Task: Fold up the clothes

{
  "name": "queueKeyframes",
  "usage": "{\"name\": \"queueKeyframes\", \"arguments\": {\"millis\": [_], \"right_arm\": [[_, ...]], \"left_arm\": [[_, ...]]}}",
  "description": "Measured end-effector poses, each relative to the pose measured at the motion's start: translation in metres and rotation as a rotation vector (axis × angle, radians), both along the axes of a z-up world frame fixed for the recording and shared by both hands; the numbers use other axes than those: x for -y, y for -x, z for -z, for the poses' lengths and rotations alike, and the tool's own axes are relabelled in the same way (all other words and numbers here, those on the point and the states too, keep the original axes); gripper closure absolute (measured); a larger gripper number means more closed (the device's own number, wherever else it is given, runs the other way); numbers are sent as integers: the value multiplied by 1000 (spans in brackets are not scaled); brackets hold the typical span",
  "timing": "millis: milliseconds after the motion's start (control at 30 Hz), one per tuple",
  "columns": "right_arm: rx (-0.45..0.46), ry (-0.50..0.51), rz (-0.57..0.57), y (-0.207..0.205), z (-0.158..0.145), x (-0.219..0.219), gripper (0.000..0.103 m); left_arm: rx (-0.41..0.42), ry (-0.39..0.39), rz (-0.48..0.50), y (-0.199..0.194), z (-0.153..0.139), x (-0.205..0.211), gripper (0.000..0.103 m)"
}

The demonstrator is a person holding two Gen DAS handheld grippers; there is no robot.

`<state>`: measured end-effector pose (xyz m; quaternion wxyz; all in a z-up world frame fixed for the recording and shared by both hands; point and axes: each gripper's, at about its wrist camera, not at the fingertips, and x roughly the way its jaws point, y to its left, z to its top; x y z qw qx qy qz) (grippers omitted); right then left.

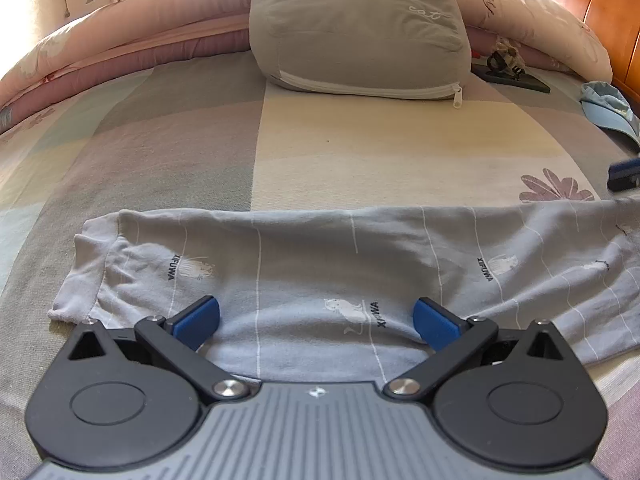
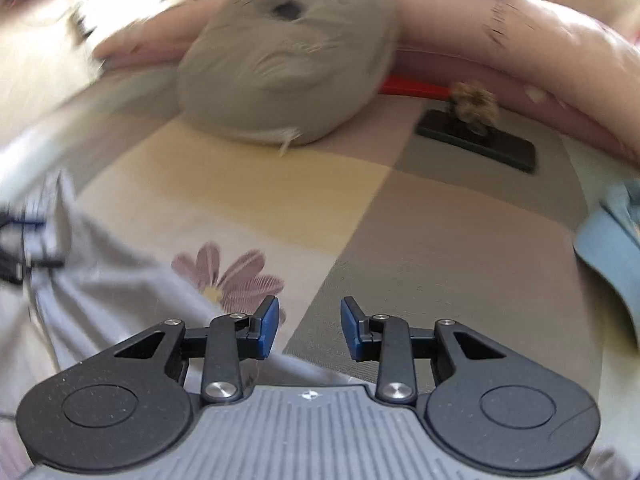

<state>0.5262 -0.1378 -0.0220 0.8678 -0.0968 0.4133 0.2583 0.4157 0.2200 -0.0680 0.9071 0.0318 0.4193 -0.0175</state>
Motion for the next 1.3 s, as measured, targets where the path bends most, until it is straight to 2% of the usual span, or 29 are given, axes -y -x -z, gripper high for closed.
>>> {"name": "queueKeyframes", "arguments": {"millis": [133,233,433,500,533,600,667,767,933,1067,1200,1267,1300], "right_arm": [[-8,85,-92,9,12,-14,63],[13,131,-144,18,17,-22,59],[28,155,-217,21,16,-19,55],[20,161,-280,21,15,-21,68],[17,165,-300,21,15,-23,87],[13,172,-335,19,14,-29,96],[67,199,-262,10,14,-31,101],[134,218,-124,-7,12,-30,100],[67,117,-62,3,-13,-21,93],[-34,72,-32,18,-10,-12,93],[-27,90,-115,20,-3,-21,85],[-19,121,-204,19,-2,-29,67],[-12,153,-252,17,0,-33,64]], "left_arm": [[-1,0,1,0,0,0,0],[0,1,3,0,0,0,0],[0,0,-2,1,0,-1,0],[-1,0,-2,1,0,0,0],[-2,0,-2,1,-1,0,0],[-5,-1,-3,0,-2,0,0],[-14,0,-4,-2,-5,1,1],[-9,10,21,-3,-13,5,1],[21,-14,87,-4,-23,19,1],[20,-30,135,-9,-24,33,1],[12,-45,175,-11,-23,43,1],[6,-35,182,-10,-23,44,1],[4,-31,180,-9,-23,44,1]]}}
